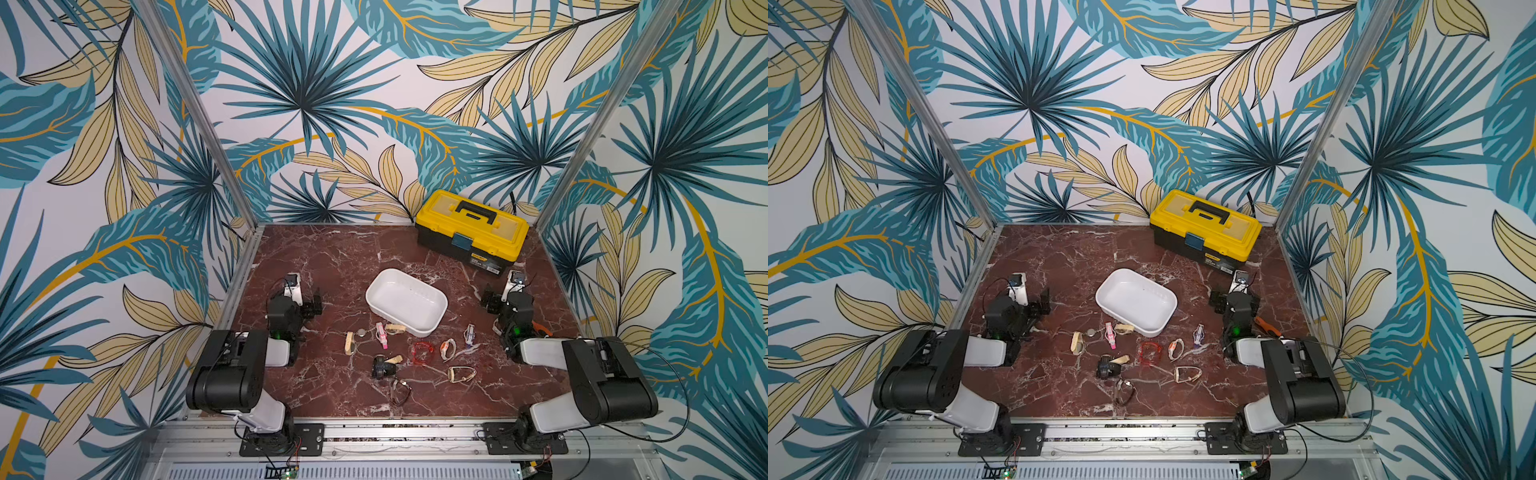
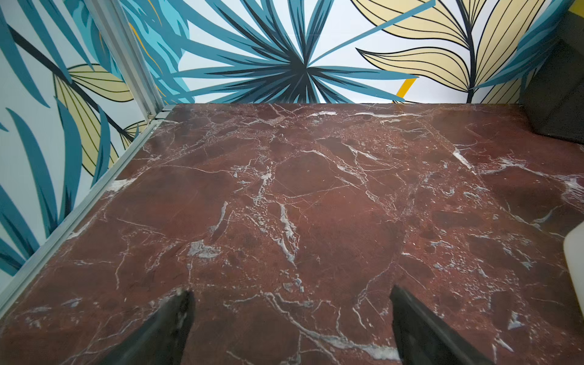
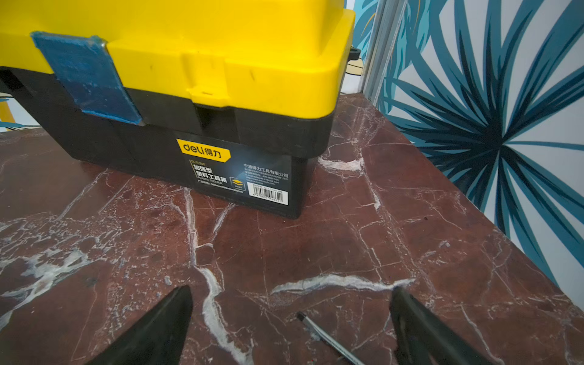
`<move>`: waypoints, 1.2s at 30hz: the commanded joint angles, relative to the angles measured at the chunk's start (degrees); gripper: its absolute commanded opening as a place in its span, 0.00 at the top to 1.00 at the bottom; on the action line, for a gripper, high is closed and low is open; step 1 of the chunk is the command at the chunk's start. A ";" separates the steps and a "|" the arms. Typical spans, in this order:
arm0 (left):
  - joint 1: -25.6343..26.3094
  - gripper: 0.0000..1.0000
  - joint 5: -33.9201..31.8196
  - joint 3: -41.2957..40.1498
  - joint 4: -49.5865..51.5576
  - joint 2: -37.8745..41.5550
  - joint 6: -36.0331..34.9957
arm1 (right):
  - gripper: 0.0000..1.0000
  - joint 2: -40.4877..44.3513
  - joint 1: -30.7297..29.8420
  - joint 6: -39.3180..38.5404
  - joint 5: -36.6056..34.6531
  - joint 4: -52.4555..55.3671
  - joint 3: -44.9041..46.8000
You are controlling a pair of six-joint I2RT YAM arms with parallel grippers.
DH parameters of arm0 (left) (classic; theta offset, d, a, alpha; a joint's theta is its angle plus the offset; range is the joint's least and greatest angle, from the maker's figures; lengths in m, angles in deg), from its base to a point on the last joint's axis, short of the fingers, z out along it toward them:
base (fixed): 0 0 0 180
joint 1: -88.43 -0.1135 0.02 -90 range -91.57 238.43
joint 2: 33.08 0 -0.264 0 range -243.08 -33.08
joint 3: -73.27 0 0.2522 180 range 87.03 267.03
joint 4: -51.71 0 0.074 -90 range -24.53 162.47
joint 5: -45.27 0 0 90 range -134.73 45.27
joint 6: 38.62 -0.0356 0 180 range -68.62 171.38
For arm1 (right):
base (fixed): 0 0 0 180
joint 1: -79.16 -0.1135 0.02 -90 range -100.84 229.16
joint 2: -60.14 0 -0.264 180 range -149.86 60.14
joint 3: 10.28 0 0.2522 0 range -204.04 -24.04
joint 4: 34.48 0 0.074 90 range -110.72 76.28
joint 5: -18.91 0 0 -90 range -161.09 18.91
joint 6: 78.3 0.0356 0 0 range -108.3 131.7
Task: Put the watch into the storage box
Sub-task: Pick up the watch at the center of the board.
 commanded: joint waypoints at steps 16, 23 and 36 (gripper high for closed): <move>-0.47 0.00 0.46 2.34 -2.07 -0.37 -0.66 | 0.00 -0.60 -0.32 -0.58 -0.99 -1.26 -0.68; -0.54 0.00 0.60 2.51 -1.75 -0.35 -0.68 | 0.00 -0.62 -0.32 -0.54 -0.93 -1.17 -0.68; 7.61 0.00 -13.36 12.79 37.01 25.78 10.63 | 0.00 20.71 -1.89 8.62 6.63 42.41 -14.81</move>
